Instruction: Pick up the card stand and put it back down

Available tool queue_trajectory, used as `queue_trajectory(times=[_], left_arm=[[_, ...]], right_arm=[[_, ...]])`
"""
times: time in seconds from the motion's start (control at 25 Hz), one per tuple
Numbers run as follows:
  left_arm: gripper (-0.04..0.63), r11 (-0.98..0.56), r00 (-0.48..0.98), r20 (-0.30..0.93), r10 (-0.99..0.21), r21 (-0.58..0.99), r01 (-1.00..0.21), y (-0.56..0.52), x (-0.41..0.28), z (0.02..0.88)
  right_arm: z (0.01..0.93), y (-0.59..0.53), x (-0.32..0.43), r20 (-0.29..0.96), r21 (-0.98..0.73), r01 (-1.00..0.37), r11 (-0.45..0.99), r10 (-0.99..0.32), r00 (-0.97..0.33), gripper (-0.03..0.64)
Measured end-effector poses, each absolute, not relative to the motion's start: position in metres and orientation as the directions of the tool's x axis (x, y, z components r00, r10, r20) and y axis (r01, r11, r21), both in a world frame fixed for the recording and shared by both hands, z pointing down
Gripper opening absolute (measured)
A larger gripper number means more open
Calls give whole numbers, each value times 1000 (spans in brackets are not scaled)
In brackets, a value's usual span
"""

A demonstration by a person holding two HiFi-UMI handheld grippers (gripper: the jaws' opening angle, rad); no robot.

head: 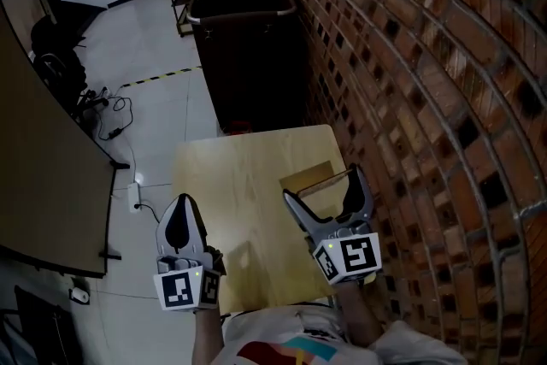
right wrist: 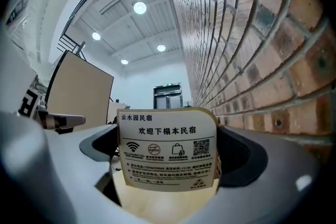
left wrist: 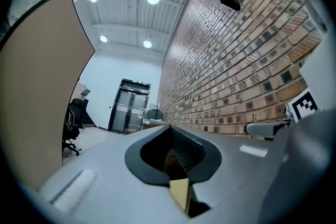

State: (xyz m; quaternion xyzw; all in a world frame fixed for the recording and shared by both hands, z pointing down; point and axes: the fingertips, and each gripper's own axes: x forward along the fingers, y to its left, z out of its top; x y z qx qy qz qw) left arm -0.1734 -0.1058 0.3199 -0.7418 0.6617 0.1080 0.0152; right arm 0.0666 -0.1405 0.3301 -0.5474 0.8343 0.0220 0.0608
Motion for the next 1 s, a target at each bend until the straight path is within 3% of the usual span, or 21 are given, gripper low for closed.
queue_trajectory(times=[1.0], left_arm=[[5, -151, 118, -229, -966, 131, -980, -83, -166, 304]], right_arm=[[315, -106, 75, -160, -39, -916, 399, -908, -388, 568]])
